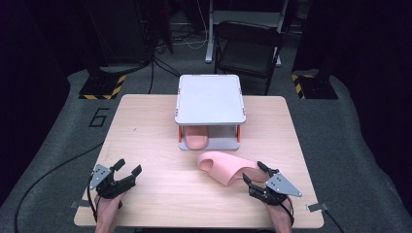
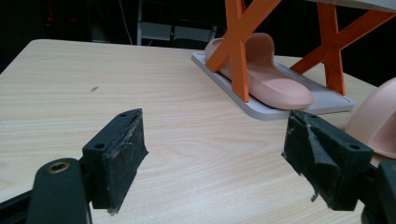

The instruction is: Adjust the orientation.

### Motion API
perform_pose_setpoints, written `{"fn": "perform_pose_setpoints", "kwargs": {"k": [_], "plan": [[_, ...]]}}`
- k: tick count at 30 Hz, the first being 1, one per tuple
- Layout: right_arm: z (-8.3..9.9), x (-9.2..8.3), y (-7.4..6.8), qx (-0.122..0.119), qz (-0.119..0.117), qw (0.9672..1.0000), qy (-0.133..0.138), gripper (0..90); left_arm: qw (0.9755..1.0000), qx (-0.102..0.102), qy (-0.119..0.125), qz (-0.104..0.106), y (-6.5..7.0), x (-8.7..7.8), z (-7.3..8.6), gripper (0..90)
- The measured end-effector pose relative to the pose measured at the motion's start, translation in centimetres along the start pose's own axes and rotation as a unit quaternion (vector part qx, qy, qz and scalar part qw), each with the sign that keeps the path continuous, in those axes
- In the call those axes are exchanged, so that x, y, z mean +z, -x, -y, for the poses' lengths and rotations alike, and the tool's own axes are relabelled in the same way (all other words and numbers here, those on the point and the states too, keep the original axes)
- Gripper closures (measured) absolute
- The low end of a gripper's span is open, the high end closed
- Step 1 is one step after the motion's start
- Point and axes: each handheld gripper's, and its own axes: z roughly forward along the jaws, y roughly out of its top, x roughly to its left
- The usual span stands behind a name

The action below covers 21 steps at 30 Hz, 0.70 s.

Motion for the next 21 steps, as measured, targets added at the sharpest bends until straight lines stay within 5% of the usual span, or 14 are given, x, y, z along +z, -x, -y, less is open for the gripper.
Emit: {"fn": "perform_pose_setpoints", "kwargs": {"k": [8, 13, 21], "plan": [[-0.1, 1.4, 1.2, 0.005, 0.01, 0.9999, -0.013, 28.6, 1.0, -0.002, 0.001, 0.001, 0.0, 0.0, 0.1, 20.4], [-0.1, 2.3, 2.1, 0.028, 0.014, 0.9991, -0.028, 27.1, 1.0, -0.003, 0.001, 0.0, 0.0, 0.0, 0.1, 20.5], [0.5, 2.4, 0.6, 0.028, -0.012, 0.9992, -0.026, 28.8, 1.0, -0.008, 0.0, 0.003, 0.0, 0.1, 0.1, 20.6]]}}
